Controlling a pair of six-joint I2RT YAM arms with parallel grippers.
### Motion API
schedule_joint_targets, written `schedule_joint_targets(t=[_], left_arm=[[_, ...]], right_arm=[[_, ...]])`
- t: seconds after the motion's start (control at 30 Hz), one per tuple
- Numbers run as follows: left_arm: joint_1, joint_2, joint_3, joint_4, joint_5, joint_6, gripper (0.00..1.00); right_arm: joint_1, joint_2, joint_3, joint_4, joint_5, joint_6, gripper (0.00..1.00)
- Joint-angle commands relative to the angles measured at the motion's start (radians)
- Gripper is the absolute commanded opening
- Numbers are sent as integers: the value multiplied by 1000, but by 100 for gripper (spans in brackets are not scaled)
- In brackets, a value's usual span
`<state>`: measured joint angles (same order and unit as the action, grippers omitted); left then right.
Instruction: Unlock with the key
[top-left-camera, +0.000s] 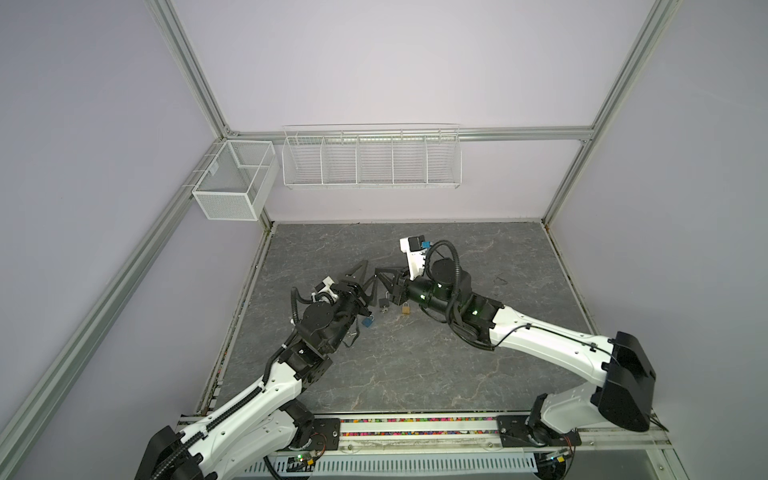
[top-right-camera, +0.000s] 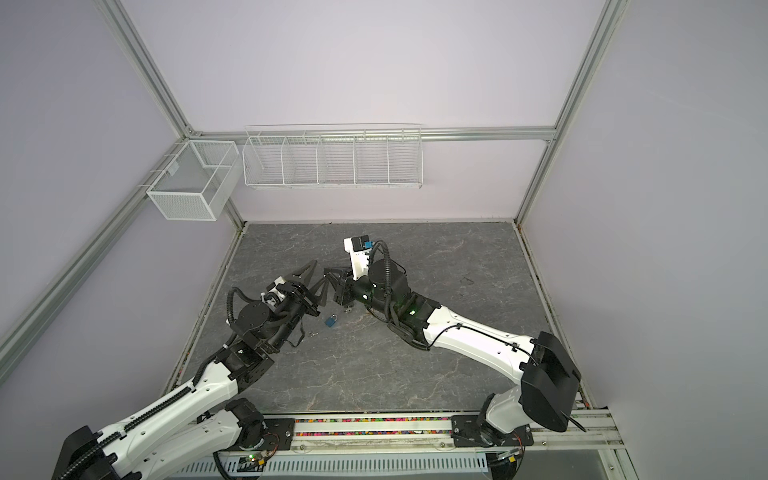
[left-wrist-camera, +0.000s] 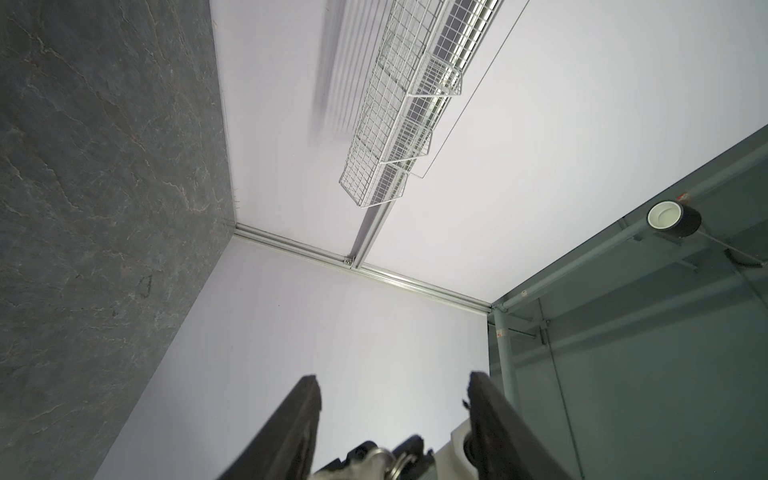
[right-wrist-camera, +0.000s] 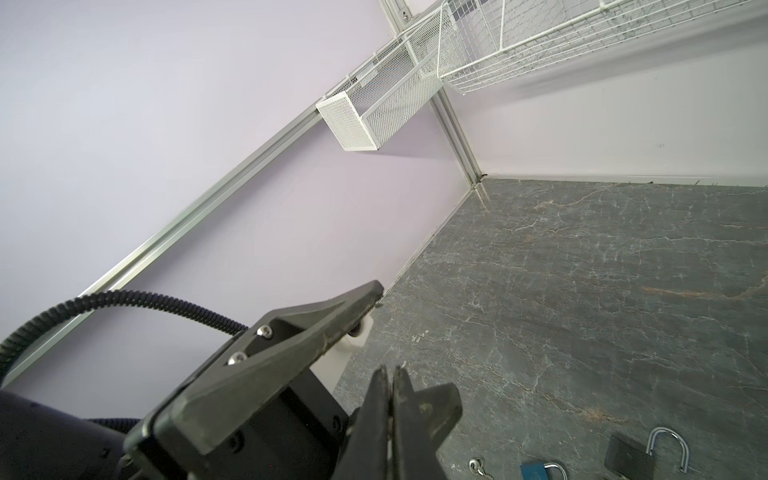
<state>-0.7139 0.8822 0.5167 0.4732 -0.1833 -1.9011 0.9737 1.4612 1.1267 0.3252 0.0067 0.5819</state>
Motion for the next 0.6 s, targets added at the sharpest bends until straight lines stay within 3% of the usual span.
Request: schedule_joint_targets(t=[0.0,0.27,0.4,0.5,0.57], left_arm=[[-4,-9,-10,29,-24,-20,49],[-4,-17,-12,40,-30,-1,25],[-4,-24,-9,33,-34,12,23],[-4,-23,-9,36,-31,15,11],[-3,-25,-10,33,-28,16,10]], right_arm=[[6,-31,-16,-5,8,-16,7],[8,-28,-23,-17,14,-12,7],[9,-30,-28,-13,17,-17,7],[14,-29,-25,-18,23,-25,7],[16,-32,-27,-16,27,-29,7]])
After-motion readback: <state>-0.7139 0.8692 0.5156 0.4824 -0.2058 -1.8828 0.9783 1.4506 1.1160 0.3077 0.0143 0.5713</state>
